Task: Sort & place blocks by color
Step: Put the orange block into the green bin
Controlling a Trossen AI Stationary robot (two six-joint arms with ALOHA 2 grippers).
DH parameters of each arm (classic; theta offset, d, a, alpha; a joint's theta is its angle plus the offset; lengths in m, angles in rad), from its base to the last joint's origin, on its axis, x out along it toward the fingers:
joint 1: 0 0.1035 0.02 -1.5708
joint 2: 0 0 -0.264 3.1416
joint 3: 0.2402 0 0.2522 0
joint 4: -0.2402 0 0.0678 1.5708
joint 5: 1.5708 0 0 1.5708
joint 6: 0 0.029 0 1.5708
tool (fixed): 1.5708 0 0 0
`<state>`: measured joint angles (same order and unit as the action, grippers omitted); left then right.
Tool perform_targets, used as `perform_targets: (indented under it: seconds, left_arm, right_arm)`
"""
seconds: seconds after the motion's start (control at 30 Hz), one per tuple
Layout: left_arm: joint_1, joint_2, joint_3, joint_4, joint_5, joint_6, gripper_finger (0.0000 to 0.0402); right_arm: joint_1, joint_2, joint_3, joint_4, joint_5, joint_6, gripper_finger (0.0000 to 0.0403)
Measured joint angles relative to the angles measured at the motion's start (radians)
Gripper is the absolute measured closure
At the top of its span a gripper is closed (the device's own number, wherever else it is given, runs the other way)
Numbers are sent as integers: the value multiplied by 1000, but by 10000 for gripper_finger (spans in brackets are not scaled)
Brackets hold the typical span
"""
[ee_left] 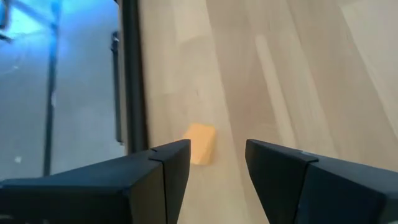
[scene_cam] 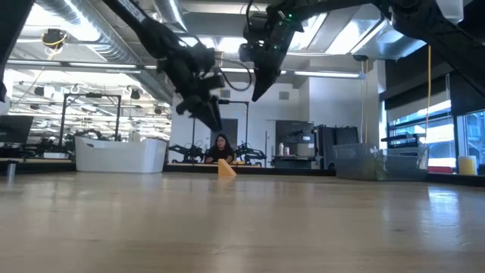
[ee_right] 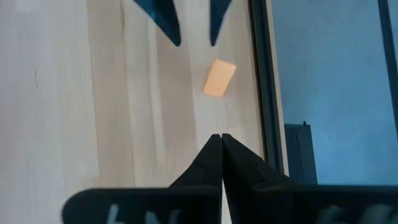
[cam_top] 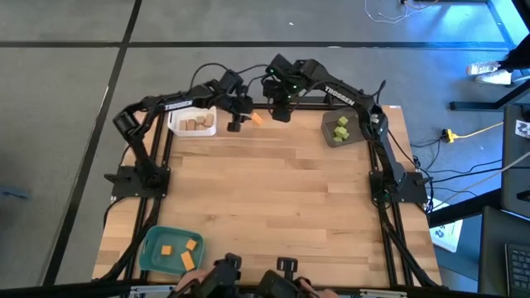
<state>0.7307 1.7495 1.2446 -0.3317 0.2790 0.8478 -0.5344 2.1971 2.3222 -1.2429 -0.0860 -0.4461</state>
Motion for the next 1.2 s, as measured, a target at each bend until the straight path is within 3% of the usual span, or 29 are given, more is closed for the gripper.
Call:
perform_targets:
  seconds: [0.2,0.37,0.43,1.2]
  left_arm:
    - [-13,65,17,1,-18,-27,253]
    - [-11,77,44,3,-24,-52,253]
    - [-6,77,52,6,-23,-53,253]
    - [31,76,54,-12,50,-173,253]
  right_arm:
    - [-58,0,0,-54,-26,25,403]
    - [-122,0,-5,-127,-263,-3,403]
    - [-141,0,-6,-138,-312,-2,403]
    - [-152,0,-6,33,-308,0,402]
